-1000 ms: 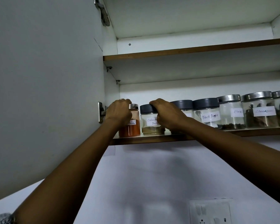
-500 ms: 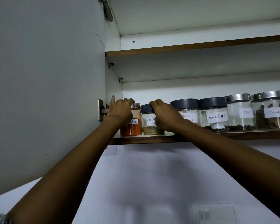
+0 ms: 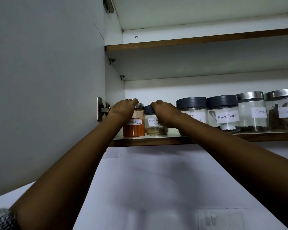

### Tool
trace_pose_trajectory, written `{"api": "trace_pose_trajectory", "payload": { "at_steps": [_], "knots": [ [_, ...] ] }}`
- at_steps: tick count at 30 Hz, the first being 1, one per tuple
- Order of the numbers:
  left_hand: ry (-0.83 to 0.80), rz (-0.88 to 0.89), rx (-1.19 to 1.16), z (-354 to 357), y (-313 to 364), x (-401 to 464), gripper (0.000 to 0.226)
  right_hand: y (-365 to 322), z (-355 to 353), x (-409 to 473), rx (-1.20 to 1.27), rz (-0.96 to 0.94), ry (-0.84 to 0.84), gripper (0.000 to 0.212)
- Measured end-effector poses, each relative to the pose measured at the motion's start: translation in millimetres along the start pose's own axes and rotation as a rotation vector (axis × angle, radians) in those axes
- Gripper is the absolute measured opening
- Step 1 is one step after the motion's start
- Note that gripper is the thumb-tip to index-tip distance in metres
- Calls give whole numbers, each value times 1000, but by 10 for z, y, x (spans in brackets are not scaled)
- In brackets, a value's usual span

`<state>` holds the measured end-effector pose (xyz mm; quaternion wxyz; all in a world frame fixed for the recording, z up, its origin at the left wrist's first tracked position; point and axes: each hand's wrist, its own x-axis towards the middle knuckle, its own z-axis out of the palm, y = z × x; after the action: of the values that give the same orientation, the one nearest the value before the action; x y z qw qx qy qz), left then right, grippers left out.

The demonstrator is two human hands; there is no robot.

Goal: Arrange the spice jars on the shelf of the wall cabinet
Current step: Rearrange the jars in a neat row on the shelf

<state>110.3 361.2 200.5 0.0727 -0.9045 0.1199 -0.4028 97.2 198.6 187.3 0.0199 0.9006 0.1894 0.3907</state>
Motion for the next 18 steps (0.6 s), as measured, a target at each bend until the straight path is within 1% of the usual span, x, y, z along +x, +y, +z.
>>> {"api": "trace_pose_trajectory", "payload": {
  "at_steps": [8, 18],
  "knots": [
    [-24, -7, 109, 140, 5, 155, 61, -50, 159, 106, -20, 39, -18, 41],
    [-82, -20, 96, 354, -28, 368, 60, -32, 379, 322, -50, 59, -31, 46]
  ]
}}
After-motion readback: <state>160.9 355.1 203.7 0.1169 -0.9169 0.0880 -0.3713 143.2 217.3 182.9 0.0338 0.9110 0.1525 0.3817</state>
